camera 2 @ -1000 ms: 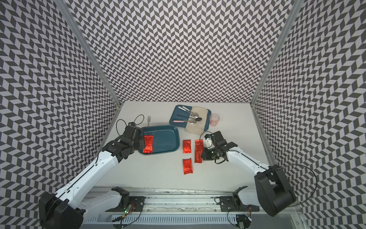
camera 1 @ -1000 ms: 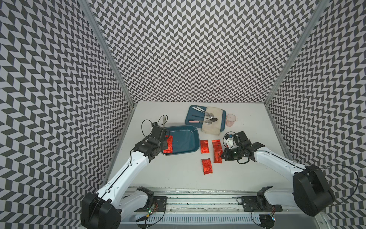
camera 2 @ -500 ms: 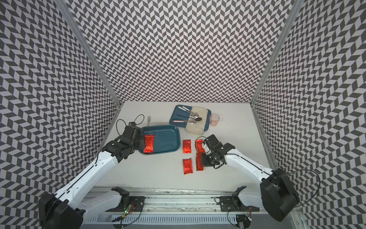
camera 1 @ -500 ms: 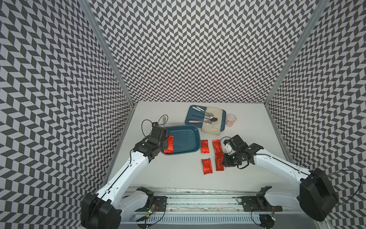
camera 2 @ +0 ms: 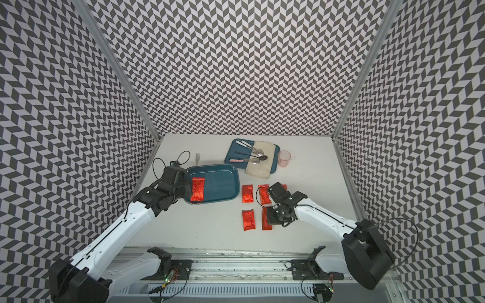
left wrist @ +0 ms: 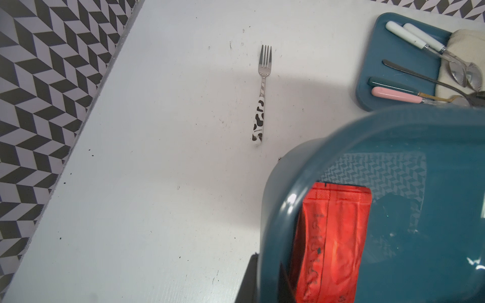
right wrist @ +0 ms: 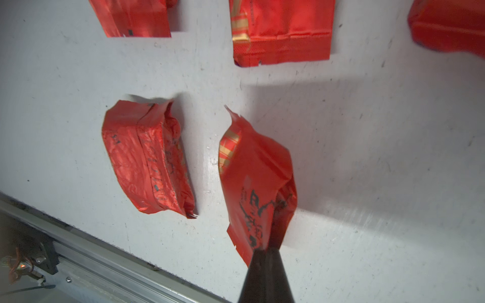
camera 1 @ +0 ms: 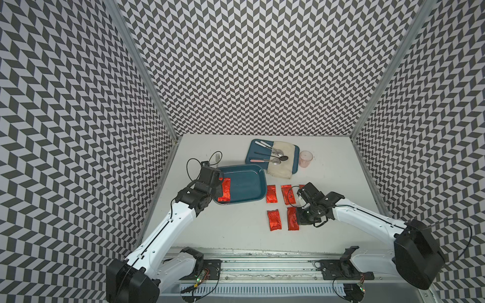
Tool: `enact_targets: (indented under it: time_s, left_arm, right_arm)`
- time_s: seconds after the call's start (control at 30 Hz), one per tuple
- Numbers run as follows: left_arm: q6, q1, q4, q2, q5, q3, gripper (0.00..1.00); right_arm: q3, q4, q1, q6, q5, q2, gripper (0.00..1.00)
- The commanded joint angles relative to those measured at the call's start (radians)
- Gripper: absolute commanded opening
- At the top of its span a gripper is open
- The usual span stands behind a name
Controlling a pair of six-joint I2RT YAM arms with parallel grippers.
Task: Take the tea bags out of the storage box
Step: Place the tea bag at the center of the board.
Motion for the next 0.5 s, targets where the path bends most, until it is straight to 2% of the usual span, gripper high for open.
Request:
enact_targets:
  time_s: [0.0, 0.2, 0.4, 0.47]
  left_arm:
    - [0.004, 0.007, 0.037, -0.020, 0.009, -0.007, 0.00]
    - [0.004, 0.007, 0.037, -0.014, 0.009, -0.005, 0.00]
    - [0.005, 0.007, 0.037, -0.008, 0.010, -0.004, 0.00]
    - [0.005, 0.008, 0.037, -0.007, 0.009, -0.004, 0.00]
  right_arm:
    - [-0.006, -0.009, 0.011, 0.010, 0.035, 0.014, 0.00]
    - [-0.006, -0.014, 0.014, 0.019, 0.068, 0.019, 0.02]
    - [0.002, -0.007, 0.018, 0.018, 0.089, 0.056, 0.14]
    - [0.011, -0.015, 0.024, 0.018, 0.105, 0.061, 0.15]
